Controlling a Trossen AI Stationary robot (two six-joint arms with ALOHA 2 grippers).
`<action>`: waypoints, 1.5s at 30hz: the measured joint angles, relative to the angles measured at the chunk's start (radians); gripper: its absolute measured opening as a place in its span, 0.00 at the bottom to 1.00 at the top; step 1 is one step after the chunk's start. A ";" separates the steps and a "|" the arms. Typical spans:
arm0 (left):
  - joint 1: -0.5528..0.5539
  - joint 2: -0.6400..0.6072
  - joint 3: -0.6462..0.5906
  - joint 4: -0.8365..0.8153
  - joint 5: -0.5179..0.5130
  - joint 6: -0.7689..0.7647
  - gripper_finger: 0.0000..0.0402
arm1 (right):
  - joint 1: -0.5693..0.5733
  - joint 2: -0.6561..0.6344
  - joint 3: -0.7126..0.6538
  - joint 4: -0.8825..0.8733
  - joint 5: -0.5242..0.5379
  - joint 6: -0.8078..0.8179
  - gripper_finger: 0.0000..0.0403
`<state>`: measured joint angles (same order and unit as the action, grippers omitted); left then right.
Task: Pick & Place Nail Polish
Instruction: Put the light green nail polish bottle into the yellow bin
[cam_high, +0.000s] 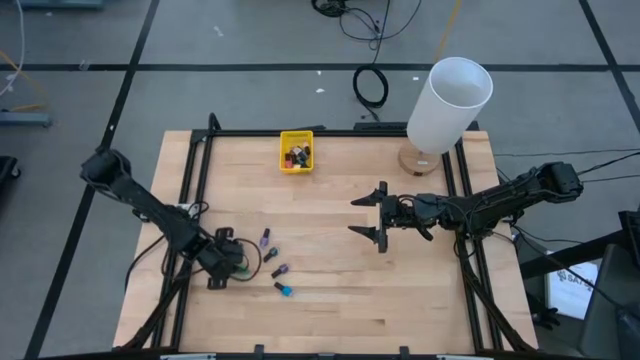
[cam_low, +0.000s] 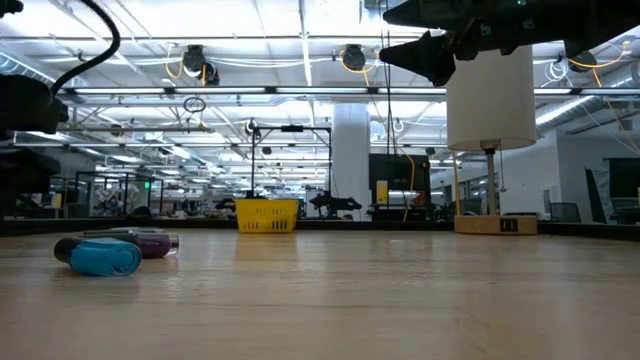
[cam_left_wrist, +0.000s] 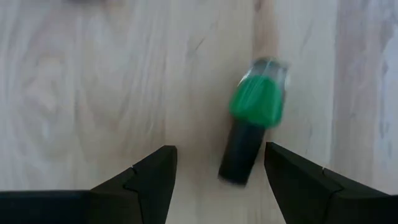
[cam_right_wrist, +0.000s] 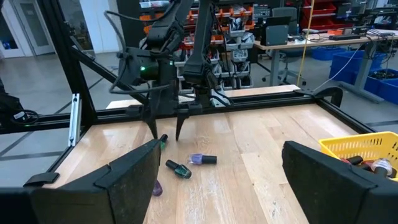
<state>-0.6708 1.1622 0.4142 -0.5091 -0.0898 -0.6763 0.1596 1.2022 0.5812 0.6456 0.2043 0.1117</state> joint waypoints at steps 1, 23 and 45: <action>0.000 0.020 0.001 0.013 -0.003 0.015 0.61 | 0.000 0.000 0.000 0.000 0.000 0.000 0.79; -0.002 0.102 0.038 -0.037 0.034 -0.143 0.61 | 0.000 0.000 0.000 0.000 0.001 0.026 0.79; -0.005 0.101 0.050 -0.054 -0.004 -0.219 0.12 | 0.000 0.000 0.000 0.000 0.000 0.033 0.79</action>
<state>-0.6762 1.2636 0.4637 -0.5632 -0.0934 -0.8956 0.1600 1.2022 0.5812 0.6453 0.2047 0.1449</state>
